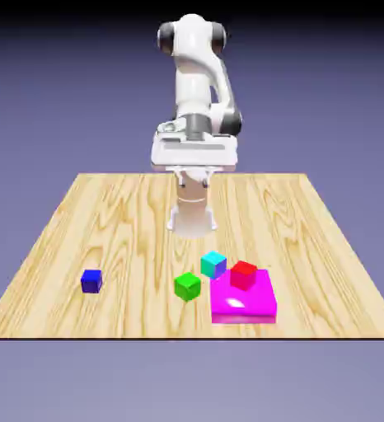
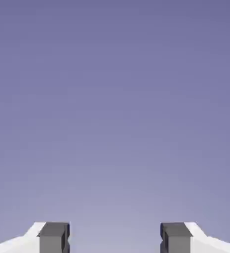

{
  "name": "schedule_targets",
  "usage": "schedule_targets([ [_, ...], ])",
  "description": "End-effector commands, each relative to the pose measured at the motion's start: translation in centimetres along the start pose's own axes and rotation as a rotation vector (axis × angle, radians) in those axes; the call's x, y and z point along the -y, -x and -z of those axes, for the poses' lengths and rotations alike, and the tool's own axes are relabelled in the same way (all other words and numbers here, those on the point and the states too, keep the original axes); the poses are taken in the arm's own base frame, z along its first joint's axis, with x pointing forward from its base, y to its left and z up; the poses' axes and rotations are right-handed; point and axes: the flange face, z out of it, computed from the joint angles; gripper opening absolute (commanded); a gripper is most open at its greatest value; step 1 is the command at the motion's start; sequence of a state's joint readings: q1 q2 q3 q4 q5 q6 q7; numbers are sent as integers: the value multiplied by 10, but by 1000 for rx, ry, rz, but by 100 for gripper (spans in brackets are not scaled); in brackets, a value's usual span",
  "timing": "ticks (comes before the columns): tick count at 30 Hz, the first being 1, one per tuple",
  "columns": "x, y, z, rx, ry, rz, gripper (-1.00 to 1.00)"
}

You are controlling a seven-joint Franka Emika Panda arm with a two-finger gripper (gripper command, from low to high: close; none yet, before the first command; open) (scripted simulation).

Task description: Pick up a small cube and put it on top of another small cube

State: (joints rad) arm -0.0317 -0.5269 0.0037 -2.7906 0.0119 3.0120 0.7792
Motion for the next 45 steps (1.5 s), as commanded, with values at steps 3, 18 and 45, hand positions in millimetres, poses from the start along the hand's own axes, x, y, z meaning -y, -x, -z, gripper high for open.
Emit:
schedule_targets([
  [3,-36,-26,-33,35,131,-200,0],
  [18,-294,-86,-145,152,708,-1293,0],
  [45,-145,56,-145,290,821,-1330,-100],
])
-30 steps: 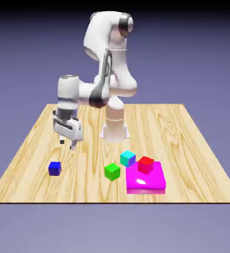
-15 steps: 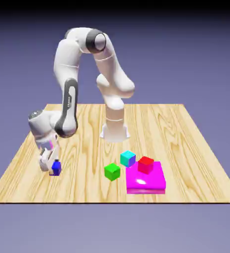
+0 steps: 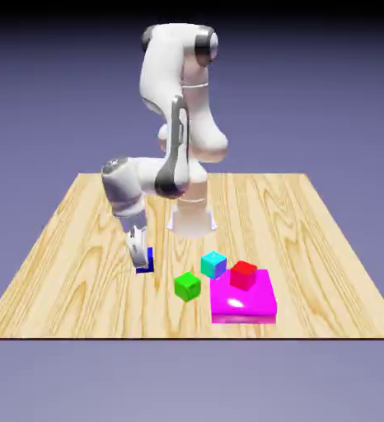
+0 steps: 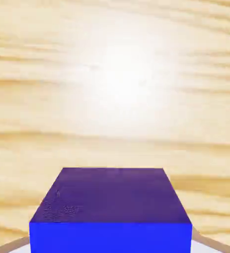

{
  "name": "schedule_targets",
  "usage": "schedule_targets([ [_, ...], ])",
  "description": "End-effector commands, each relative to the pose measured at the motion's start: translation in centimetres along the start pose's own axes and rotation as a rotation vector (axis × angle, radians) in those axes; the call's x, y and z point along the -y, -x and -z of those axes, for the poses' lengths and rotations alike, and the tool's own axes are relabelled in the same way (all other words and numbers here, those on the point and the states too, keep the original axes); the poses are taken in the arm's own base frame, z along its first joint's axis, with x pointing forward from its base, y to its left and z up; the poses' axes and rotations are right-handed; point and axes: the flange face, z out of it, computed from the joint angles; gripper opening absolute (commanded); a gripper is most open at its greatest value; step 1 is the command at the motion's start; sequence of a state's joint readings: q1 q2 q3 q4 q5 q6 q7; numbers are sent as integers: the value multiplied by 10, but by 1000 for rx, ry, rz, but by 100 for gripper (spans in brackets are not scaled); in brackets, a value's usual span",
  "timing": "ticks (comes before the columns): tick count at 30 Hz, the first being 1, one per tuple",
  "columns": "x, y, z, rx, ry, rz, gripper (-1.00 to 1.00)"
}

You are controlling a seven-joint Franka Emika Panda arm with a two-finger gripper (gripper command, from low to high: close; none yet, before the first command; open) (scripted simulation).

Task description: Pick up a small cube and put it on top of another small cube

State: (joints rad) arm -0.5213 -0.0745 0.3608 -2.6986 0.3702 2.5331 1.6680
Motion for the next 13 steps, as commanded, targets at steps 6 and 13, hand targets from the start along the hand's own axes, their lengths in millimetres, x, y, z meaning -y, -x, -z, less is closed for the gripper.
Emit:
schedule_targets([
  [6,-19,18,-33,-15,3,24,-100],
  [13,-19,16,-61,-16,3,24,100],
])
